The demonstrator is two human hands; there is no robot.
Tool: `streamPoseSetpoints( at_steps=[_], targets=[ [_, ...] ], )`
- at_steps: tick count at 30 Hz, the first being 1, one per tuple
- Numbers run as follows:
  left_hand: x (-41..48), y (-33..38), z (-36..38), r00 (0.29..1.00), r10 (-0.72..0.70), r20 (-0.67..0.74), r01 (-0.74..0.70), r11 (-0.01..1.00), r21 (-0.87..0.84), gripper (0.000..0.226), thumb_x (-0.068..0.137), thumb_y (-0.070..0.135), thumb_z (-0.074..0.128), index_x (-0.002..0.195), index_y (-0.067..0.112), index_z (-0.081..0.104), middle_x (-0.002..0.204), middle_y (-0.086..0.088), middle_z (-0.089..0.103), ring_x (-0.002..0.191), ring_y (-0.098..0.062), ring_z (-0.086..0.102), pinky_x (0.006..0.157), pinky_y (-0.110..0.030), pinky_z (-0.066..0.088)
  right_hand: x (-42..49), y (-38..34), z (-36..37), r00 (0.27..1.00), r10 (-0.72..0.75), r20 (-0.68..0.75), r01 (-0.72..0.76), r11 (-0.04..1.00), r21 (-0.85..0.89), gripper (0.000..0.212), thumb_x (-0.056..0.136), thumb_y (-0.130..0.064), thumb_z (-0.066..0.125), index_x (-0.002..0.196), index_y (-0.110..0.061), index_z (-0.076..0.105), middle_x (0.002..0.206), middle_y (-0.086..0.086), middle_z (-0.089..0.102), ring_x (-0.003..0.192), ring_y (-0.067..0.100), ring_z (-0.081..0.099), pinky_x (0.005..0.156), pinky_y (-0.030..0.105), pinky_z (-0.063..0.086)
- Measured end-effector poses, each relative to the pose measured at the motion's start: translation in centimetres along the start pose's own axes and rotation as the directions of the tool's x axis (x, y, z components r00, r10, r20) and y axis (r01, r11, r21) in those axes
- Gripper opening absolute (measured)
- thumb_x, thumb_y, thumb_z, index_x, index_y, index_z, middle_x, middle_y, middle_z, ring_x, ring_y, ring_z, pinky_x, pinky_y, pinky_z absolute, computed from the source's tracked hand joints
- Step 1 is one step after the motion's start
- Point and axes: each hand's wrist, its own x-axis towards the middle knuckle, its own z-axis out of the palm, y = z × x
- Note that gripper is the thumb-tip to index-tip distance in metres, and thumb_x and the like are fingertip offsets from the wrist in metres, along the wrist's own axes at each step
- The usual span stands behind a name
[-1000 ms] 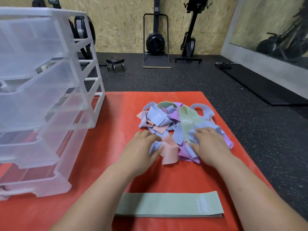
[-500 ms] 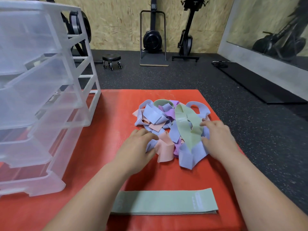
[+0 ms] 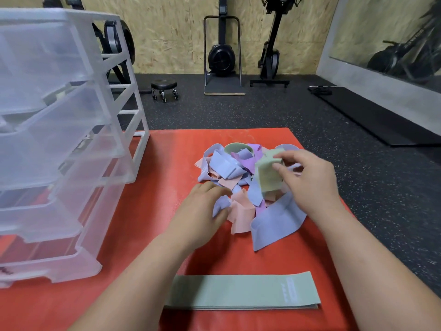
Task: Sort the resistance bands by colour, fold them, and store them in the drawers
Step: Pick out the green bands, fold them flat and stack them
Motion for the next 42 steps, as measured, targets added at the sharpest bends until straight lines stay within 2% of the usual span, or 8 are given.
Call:
streamPoseSetpoints(
  at_steps=[6,11,16,22,26,31,36,42],
  targets=[
    [0.2,2.3,-1.4,0.989,-0.078,-0.126,0.035,0.949,-0.312,0.040,0.103,0.036,0.065,0.142,0.039,0.057,0.125,0.021,0.065,0.117,-0.003,0.059,0.097,-0.023,0.048,-0.5,-2.4,0.5,0.944,0.110,0.312,-0.209,0.929,0.306,0.010,0.096,-0.023,0.074,0.104,-0.027,0.078,0.103,-0.010,0.077,0.097,0.012,0.072,0.081,0.030,0.056],
    [0.1,3.4,-2.2,0.982,-0.188,-0.013,0.149,0.816,-0.558,0.035,0.106,0.011,0.060,0.134,0.031,0.065,0.112,0.016,0.078,0.101,0.002,0.070,0.081,-0.013,0.050,-2.3,-2.8,1.7,0.834,0.034,0.551,-0.296,0.870,0.395,0.022,0.098,-0.005,0.069,0.111,-0.021,0.076,0.105,-0.005,0.080,0.102,0.012,0.075,0.087,0.028,0.059],
    [0.0,2.7,-2.0,0.970,-0.240,0.041,0.217,0.777,-0.591,0.044,0.096,0.000,0.058,0.126,0.029,0.070,0.118,0.014,0.074,0.097,-0.010,0.071,0.080,-0.041,0.060,-2.7,-3.7,1.9,0.862,0.054,0.504,-0.334,0.809,0.484,0.025,0.099,0.000,0.065,0.111,-0.019,0.075,0.105,0.001,0.078,0.099,0.016,0.074,0.073,0.021,0.057],
    [0.2,2.7,-1.7,0.970,-0.242,-0.026,0.181,0.786,-0.591,0.009,0.100,0.019,0.071,0.102,0.025,0.078,0.096,0.012,0.076,0.089,-0.007,0.069,0.075,-0.030,0.056,-2.5,-3.6,2.2,0.876,0.103,0.472,-0.318,0.858,0.403,0.028,0.096,-0.008,0.071,0.114,-0.030,0.074,0.096,0.003,0.077,0.079,0.030,0.072,0.076,0.038,0.062],
    [0.4,2.3,-2.2,0.965,-0.260,0.034,0.230,0.775,-0.589,0.019,0.105,0.023,0.064,0.089,0.017,0.073,0.085,-0.006,0.072,0.076,-0.008,0.057,0.072,-0.027,0.045,-2.3,-2.7,2.4,0.893,0.185,0.410,-0.312,0.912,0.267,0.021,0.093,-0.022,0.076,0.104,-0.040,0.076,0.090,-0.006,0.073,0.064,0.014,0.063,0.073,0.037,0.060],
    [0.4,1.8,-2.5,0.958,-0.277,0.069,0.265,0.775,-0.574,0.052,0.098,0.052,0.059,0.086,0.002,0.062,0.077,-0.005,0.053,0.072,-0.014,0.044,0.070,-0.037,0.036,-2.3,-3.7,2.0,0.951,0.044,0.305,-0.101,0.980,0.172,0.010,0.087,-0.046,0.078,0.097,-0.047,0.075,0.106,-0.016,0.061,0.093,0.002,0.059,0.080,0.018,0.045],
    [0.2,1.7,-3.1,0.983,-0.157,0.099,0.185,0.826,-0.532,0.034,0.102,0.043,0.055,0.095,0.013,0.068,0.091,-0.017,0.064,0.081,-0.023,0.055,0.083,-0.052,0.048,-3.1,-3.7,2.6,0.883,-0.090,0.460,0.062,0.995,0.076,0.031,0.076,-0.047,0.088,0.104,-0.047,0.073,0.103,-0.018,0.062,0.090,0.005,0.059,0.076,0.022,0.045],
    [-0.2,1.3,-3.0,0.987,-0.149,0.059,0.159,0.849,-0.505,0.004,0.100,0.025,0.070,0.099,0.021,0.072,0.091,-0.005,0.074,0.090,-0.029,0.068,0.088,-0.054,0.055,-3.2,-3.7,2.8,0.889,-0.105,0.445,0.071,0.993,0.092,0.015,0.085,-0.035,0.084,0.096,-0.037,0.075,0.100,-0.021,0.070,0.099,0.004,0.063,0.081,0.028,0.051]
  ],
)
